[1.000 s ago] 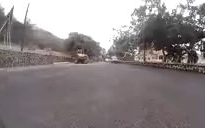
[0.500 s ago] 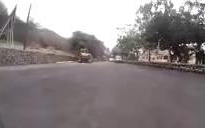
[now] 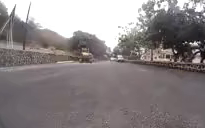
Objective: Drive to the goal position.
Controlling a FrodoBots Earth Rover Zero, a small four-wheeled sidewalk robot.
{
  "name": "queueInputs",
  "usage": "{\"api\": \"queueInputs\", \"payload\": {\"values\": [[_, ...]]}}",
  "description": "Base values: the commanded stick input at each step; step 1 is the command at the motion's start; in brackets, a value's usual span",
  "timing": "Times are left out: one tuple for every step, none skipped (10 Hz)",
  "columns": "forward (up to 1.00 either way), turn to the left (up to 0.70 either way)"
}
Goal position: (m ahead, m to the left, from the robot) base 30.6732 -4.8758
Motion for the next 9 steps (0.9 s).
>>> {"api": "queueInputs", "payload": {"values": [[0.70, 0.00], [0.70, 0.00], [0.70, 0.00], [0.70, 0.00], [0.70, 0.00], [0.70, 0.00], [0.70, 0.00], [0.70, 0.00], [0.70, 0.00]]}}
